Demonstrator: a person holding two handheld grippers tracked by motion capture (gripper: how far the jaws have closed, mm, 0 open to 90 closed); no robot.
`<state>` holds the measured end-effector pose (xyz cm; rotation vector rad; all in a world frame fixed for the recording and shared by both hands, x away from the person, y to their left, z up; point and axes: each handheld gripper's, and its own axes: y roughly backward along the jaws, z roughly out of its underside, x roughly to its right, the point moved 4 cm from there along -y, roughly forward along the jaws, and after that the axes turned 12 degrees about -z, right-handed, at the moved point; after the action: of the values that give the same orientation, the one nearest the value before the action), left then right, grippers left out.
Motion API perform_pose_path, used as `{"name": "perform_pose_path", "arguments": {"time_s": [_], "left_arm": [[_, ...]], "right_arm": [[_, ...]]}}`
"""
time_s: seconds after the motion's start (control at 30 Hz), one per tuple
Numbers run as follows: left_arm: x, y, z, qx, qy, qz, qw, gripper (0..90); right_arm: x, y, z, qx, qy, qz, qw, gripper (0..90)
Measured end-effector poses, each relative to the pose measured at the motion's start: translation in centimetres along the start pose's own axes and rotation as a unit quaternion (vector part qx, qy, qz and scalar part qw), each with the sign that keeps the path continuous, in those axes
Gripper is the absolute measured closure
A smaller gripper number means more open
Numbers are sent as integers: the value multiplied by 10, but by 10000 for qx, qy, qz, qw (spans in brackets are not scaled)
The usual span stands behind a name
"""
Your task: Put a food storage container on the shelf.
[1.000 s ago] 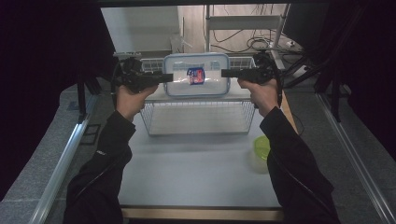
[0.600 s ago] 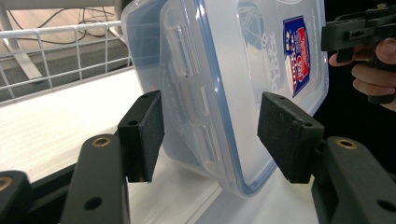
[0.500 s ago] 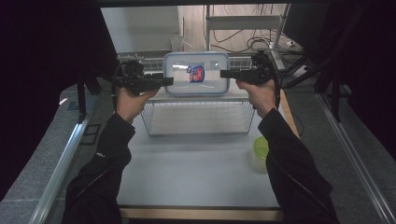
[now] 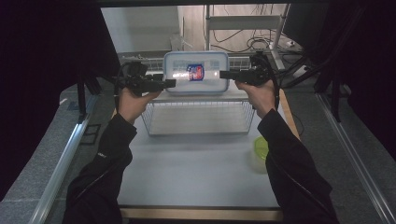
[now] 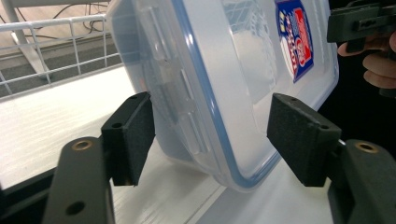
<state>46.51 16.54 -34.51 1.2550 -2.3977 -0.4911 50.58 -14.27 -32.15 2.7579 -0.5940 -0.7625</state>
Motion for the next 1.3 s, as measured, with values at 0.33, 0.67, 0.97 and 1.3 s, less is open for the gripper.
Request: {"name": "perform_pose_path", "arguments": {"time_s": [0.33, 0.67, 0.97, 1.3], "left_arm": [[-6, -7, -1, -115, 332, 238, 9991, 229], [-11, -7, -6, -201, 424, 59, 9989, 34], [0, 24, 4, 159, -69, -151, 9997, 208], [25, 32, 33, 324, -381, -96, 9987, 714]], "right_arm": [[5, -8, 6, -105, -84, 57, 9999, 446], [-1, -7, 9, -220, 108, 64, 9997, 470], [-5, -6, 14, -228, 214, 79, 9995, 487], [-11, -2, 18, -200, 411, 184, 9988, 592]]}}
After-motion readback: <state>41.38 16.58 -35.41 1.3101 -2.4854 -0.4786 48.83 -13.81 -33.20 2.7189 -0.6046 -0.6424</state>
